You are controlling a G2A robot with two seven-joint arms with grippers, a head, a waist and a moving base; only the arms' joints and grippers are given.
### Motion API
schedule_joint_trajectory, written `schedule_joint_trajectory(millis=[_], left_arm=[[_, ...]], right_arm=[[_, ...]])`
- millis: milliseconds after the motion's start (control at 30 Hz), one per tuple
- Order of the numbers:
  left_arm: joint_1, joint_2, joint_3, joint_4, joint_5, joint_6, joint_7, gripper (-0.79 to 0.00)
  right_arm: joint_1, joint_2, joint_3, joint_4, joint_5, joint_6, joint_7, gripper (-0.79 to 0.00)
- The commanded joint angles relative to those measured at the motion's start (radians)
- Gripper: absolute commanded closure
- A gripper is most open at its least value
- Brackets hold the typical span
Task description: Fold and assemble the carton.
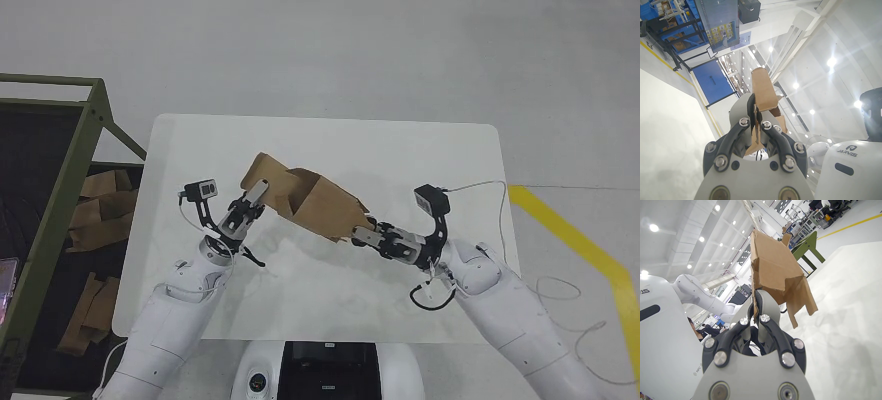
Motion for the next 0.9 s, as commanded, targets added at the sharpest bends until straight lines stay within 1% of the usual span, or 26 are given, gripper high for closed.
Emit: schedule_joint_trajectory(millis=[0, 433, 467, 500, 567, 633, 700, 800, 867], left_arm=[[0.000, -0.001, 0.000, 0.001, 0.000, 0.001, 0.000, 0.000], [0.002, -0.006, 0.007, 0.002, 0.003, 0.004, -0.003, 0.000], [0.002, -0.007, 0.008, 0.001, 0.004, 0.005, -0.002, -0.025], [0.002, -0.007, 0.008, 0.001, 0.005, 0.006, -0.002, -0.123], [0.002, -0.008, 0.008, 0.003, 0.009, 0.007, 0.000, -0.206], [0.002, -0.009, 0.009, 0.004, 0.010, 0.009, 0.002, -0.225], [0.002, -0.010, 0.009, 0.005, 0.011, 0.011, 0.003, -0.283], [0.001, -0.011, 0.010, 0.008, 0.011, 0.013, 0.004, -0.326], [-0.001, -0.012, 0.008, 0.012, 0.012, 0.014, 0.004, -0.403]], right_arm=[[-0.002, 0.000, 0.005, 0.001, 0.003, 0.000, 0.000, 0.000], [-0.016, -0.003, 0.023, -0.009, 0.016, 0.000, 0.013, 0.000], [-0.016, -0.003, 0.024, -0.011, 0.016, 0.000, 0.016, 0.000], [-0.018, -0.003, 0.026, -0.013, 0.017, 0.000, 0.017, 0.000], [-0.020, -0.003, 0.028, -0.016, 0.018, 0.000, 0.022, 0.000], [-0.023, -0.003, 0.031, -0.018, 0.019, 0.000, 0.026, 0.000], [-0.026, -0.003, 0.035, -0.023, 0.020, 0.000, 0.031, 0.000], [-0.031, -0.003, 0.040, -0.029, 0.023, 0.000, 0.037, 0.000], [-0.033, -0.003, 0.045, -0.031, 0.025, 0.000, 0.041, 0.000]])
